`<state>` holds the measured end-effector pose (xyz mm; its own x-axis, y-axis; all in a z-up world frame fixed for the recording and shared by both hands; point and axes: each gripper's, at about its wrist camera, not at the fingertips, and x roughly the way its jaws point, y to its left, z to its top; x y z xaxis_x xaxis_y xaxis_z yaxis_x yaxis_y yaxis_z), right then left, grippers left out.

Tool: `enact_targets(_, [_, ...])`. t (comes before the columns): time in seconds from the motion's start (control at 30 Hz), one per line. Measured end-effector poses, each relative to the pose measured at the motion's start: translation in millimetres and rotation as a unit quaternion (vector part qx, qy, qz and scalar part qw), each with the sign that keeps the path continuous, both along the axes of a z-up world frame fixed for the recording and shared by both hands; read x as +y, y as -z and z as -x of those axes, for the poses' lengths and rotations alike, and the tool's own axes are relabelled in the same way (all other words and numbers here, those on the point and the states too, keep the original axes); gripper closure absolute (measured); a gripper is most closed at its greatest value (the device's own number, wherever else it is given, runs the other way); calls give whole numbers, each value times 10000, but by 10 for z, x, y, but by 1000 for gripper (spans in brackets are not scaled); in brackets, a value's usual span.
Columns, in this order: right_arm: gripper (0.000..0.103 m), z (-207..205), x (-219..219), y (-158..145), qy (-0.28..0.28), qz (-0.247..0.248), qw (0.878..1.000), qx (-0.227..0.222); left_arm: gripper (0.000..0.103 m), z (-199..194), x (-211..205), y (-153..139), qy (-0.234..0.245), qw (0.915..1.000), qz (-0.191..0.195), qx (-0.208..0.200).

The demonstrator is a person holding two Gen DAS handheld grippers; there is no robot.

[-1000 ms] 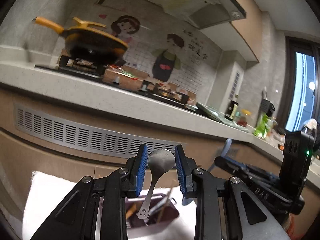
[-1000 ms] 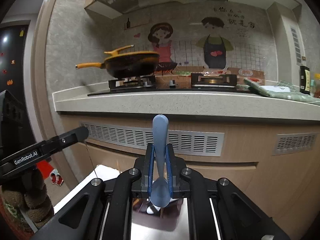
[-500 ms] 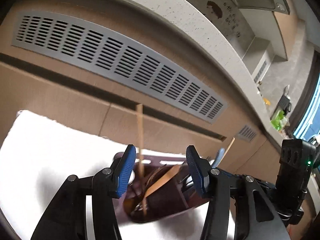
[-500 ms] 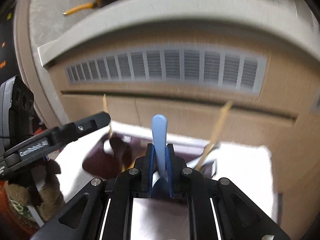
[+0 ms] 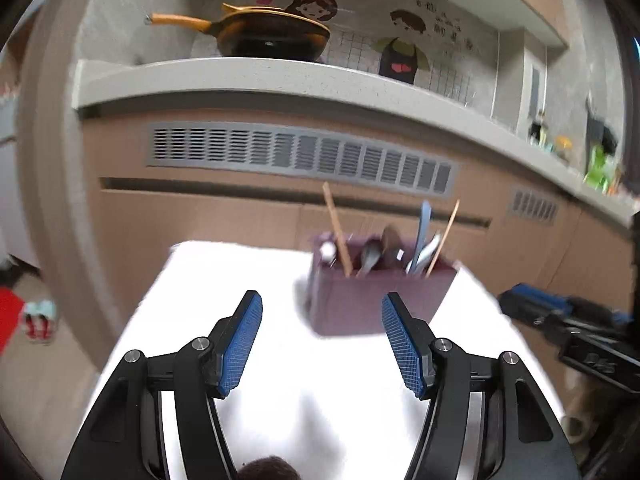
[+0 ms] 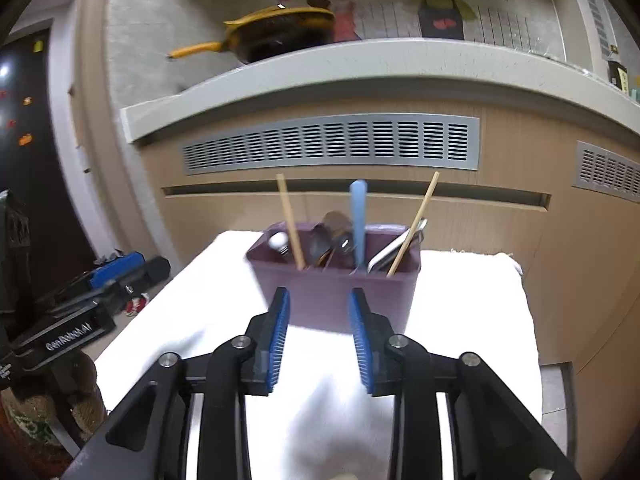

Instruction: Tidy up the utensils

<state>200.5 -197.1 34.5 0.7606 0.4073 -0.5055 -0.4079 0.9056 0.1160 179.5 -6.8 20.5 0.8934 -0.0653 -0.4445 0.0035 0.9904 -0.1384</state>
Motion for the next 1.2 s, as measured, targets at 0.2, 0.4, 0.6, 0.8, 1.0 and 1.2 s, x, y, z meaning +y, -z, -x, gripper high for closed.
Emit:
enact_targets(0.2, [67, 579, -28, 135, 198, 16, 9998, 44, 40, 525, -141, 137, -139, 9989, -296, 333])
enact_targets(0.4, [67, 756, -17, 127, 282, 123, 9995, -52, 40, 767, -269, 94, -108, 9985, -463, 261])
enact_targets(0.6, [67, 825, -16, 114, 294, 173, 9993, -119, 40, 793, -292, 16, -40, 9990, -399, 213])
enact_targets(0.8, [65, 838, -14, 117, 266, 193, 9994, -76, 40, 793, -294, 8, 14, 9991, -352, 253])
enact_targets(1.0, [64, 866, 15, 110, 223, 246, 9994, -122, 40, 803, -287, 3, 33, 9991, -335, 275])
enact_targets(1.2, [64, 854, 14, 112, 243, 237, 9994, -75, 40, 804, -300, 19, 52, 9989, -349, 305])
